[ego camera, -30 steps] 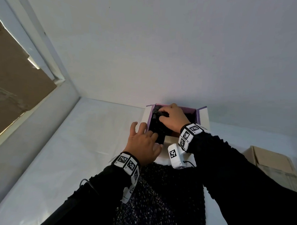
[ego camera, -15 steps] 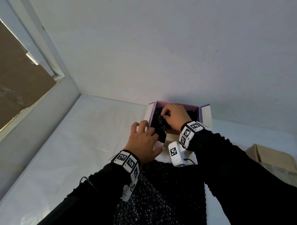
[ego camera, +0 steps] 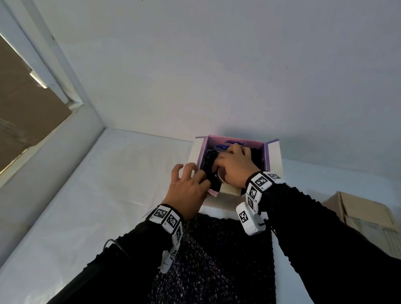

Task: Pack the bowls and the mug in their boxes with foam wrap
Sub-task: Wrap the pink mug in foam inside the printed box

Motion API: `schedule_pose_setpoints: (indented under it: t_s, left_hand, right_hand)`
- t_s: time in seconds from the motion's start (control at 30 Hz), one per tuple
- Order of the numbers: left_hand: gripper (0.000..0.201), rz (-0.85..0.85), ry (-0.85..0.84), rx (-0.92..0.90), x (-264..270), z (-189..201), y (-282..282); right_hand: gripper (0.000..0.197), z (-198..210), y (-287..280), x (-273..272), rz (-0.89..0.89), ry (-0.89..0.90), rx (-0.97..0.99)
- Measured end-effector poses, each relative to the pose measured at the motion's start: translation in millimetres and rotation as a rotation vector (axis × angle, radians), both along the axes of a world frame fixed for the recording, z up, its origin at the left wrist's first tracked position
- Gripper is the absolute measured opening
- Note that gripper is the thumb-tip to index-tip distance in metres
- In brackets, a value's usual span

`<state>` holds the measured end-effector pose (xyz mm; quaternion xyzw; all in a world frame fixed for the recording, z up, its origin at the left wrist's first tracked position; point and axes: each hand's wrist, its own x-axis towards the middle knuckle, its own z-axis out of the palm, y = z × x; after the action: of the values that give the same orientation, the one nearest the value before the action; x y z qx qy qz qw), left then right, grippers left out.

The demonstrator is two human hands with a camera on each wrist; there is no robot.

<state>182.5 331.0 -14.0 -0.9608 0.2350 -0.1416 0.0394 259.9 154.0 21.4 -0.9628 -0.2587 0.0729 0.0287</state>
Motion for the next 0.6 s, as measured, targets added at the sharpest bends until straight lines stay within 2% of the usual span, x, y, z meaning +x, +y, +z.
schedule_pose_setpoints:
  t_s: [0.1, 0.23, 0.3, 0.4, 0.47, 0.5, 0.57, 0.6]
  left_hand:
    - [0.016, 0.012, -0.025, 0.023, -1.7, 0.8, -2.0]
    - [0.03, 0.004, -0.022, 0.018, -2.3, 0.3, -0.7]
    - [0.026, 0.008, 0.001, 0.021, -2.9, 1.0, -1.4]
    - [0.016, 0.027, 0.024, 0.015, -2.0, 5.6, -4.5]
    - [0.012, 0.035, 0.015, 0.025, -2.2, 7.5, -4.8]
    - [0.013, 0.037, 0.007, 0.029, -2.8, 6.9, -3.9]
    - [0.02, 0.029, 0.0, 0.016, -6.0, 3.7, -2.0]
    - [0.022, 0.027, -0.008, 0.003, -6.9, 2.3, -1.8]
  right_hand:
    - [0.032, -2.2, 2.5, -3.0, 0.104, 0.007, -0.101]
    - [0.034, 0.4, 3.7, -7.0, 0.109, 0.034, -0.015]
    - [0.032, -0.2, 2.4, -12.3, 0.083, 0.076, -0.031]
    - [0.026, -2.5, 6.2, -23.4, 0.135, 0.105, -0.113]
    - [0.024, -5.3, 3.6, -29.9, 0.15, 0.1, -0.033]
    - [0.024, -5.1, -0.1, -33.5, 0.127, 0.094, 0.07]
    - [0.027, -4.8, -11.1, -44.4, 0.059, 0.122, 0.24]
    - [0.029, -3.0, -15.4, -51.2, 0.027, 0.161, 0.257]
